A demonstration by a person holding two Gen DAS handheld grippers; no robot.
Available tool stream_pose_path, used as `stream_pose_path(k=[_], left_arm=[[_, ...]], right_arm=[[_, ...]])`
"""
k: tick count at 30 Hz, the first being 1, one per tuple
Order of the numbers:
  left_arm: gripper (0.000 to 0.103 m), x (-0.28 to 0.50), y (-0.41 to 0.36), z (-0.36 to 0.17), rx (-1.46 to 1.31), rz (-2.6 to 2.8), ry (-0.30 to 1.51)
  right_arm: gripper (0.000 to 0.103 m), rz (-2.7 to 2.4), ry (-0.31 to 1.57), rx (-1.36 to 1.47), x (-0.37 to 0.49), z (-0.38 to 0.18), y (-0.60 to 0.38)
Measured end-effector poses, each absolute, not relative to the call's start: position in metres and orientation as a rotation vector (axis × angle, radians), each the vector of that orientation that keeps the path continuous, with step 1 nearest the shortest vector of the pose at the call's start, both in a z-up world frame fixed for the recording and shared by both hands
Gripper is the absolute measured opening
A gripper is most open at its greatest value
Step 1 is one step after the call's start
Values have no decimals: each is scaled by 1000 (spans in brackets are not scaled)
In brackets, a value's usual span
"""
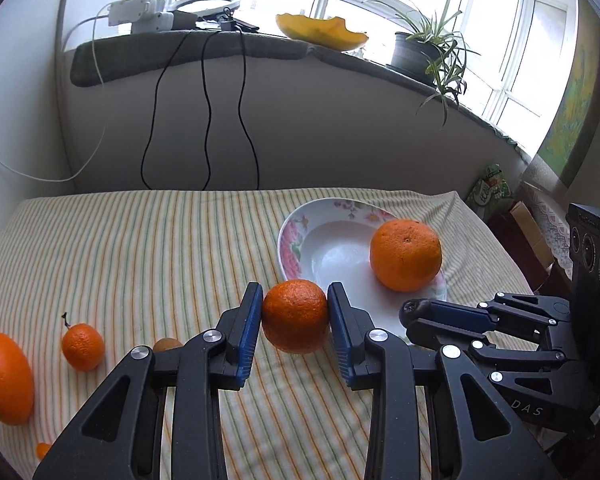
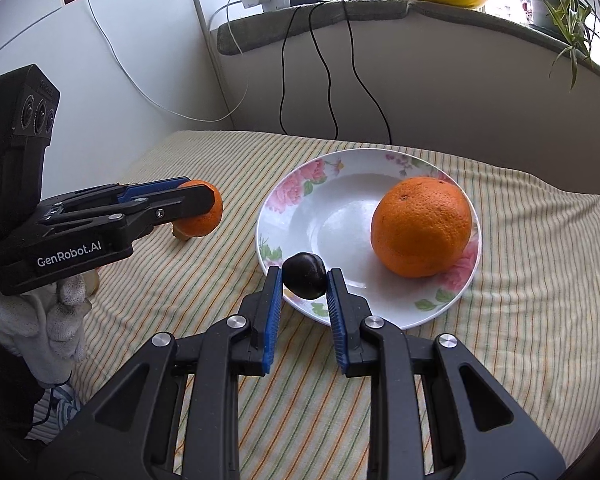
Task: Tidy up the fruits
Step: 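Carry the plum with the right tool while the left tool carries the tangerine to the plate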
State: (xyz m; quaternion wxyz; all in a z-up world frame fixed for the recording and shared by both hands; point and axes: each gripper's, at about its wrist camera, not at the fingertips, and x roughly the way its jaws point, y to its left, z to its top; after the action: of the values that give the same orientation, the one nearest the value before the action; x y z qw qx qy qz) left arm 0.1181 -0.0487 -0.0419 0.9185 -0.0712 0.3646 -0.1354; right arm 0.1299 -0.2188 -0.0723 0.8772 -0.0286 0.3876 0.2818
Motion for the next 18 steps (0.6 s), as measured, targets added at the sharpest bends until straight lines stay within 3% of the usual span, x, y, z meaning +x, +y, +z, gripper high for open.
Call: stream_pose_path(k=[18], left_arm=[[32,156,-81,-56,-108,-317,802]], right_arm=[[24,577,822,-61,149,-80,-221]])
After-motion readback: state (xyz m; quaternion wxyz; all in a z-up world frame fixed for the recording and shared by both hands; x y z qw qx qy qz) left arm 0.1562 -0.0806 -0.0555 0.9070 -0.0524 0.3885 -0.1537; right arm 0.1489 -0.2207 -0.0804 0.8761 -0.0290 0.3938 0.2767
